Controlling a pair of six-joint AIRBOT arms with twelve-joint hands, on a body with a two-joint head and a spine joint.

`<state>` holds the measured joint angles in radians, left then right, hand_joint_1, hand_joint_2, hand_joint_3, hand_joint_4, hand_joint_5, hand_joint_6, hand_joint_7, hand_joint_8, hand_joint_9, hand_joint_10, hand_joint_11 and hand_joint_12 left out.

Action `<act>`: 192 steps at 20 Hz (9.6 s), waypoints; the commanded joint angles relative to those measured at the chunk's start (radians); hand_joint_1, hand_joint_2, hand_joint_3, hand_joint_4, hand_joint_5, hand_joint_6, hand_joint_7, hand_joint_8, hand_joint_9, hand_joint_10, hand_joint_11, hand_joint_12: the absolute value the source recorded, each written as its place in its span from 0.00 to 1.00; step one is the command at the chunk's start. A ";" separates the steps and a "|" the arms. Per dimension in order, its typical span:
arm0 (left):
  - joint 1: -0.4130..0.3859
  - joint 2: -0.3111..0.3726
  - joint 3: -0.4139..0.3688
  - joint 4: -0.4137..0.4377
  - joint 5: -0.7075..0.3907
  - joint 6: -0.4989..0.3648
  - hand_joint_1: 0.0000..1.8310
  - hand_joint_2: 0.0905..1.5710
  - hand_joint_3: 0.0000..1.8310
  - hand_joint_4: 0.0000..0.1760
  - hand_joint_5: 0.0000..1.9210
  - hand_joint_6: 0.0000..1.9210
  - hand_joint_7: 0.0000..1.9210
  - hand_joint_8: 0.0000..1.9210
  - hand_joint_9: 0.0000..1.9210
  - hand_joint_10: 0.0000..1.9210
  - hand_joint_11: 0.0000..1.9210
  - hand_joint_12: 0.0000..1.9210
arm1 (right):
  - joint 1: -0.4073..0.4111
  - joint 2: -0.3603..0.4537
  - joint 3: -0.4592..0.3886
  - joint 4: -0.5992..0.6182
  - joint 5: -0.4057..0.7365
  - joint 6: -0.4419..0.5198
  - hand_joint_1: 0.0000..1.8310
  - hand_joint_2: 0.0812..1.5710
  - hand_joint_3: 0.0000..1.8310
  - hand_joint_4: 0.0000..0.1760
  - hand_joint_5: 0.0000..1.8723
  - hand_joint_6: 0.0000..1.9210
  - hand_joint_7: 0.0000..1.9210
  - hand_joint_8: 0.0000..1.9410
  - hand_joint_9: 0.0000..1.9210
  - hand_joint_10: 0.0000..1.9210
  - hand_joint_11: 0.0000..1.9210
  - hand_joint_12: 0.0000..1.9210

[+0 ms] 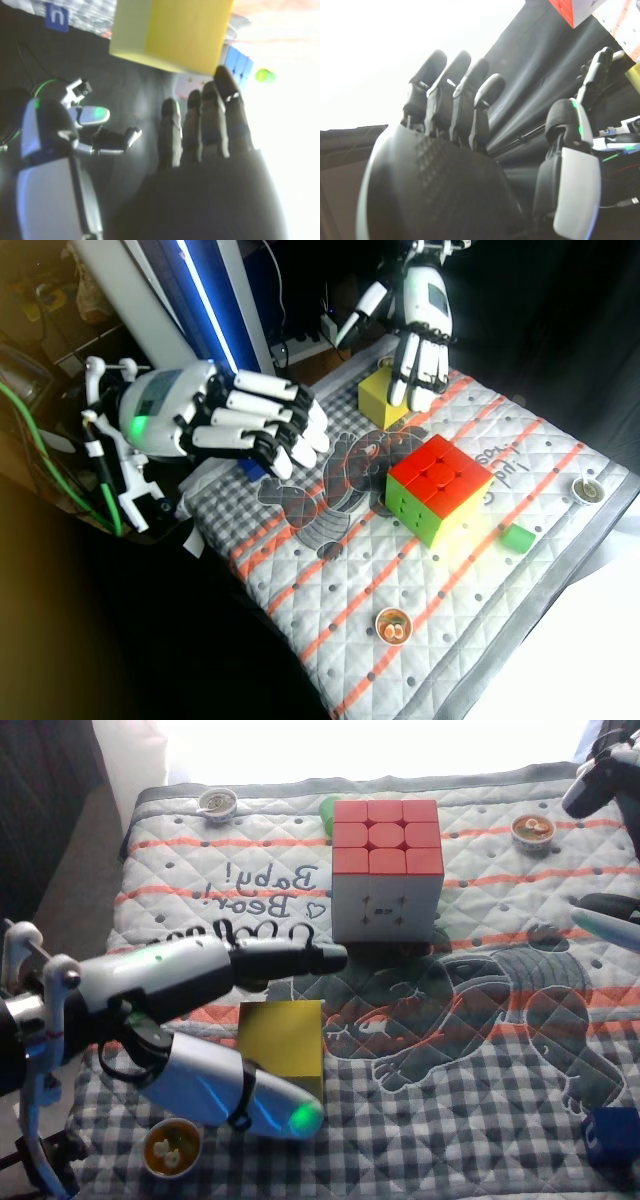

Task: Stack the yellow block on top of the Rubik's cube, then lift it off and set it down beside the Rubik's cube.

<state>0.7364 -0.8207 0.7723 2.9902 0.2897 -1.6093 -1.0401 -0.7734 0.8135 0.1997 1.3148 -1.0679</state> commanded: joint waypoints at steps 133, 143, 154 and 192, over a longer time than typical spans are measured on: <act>-0.038 -0.031 0.109 -0.234 0.817 -0.076 0.40 0.93 0.00 0.03 0.21 0.95 0.16 0.41 0.10 0.53 0.00 0.83 | 0.575 -0.447 0.503 -0.103 -0.715 0.047 0.55 0.72 0.00 0.00 0.38 0.03 0.33 0.37 0.26 0.69 0.24 0.89; -0.016 -0.029 0.107 -0.255 0.828 -0.081 0.40 0.92 0.00 0.19 0.22 0.94 0.16 0.44 0.11 0.55 0.00 0.85 | 0.580 -0.446 0.460 -0.101 -0.641 0.047 0.65 0.82 0.00 0.00 0.30 0.71 0.38 0.87 0.35 0.97 0.35 1.00; 0.037 0.011 0.070 -0.286 0.893 -0.082 0.43 0.92 0.00 0.00 0.22 0.93 0.12 0.54 0.08 0.61 0.00 0.88 | 0.450 -0.221 0.234 -0.122 -0.280 0.053 0.65 0.80 0.00 0.00 0.35 0.67 0.39 0.85 0.43 1.00 0.43 1.00; 0.095 0.017 0.038 -0.293 0.973 -0.103 0.42 0.93 0.00 0.00 0.21 0.95 0.13 0.58 0.08 0.63 0.00 0.92 | 0.011 -0.149 0.044 -0.058 -0.078 0.058 0.30 0.57 0.00 0.00 0.00 0.35 0.00 0.39 0.00 0.47 0.00 0.89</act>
<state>0.8394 -0.8074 0.8112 2.6656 1.1339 -1.7061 -1.0393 -0.9279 0.8509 0.1509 1.0615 -1.0126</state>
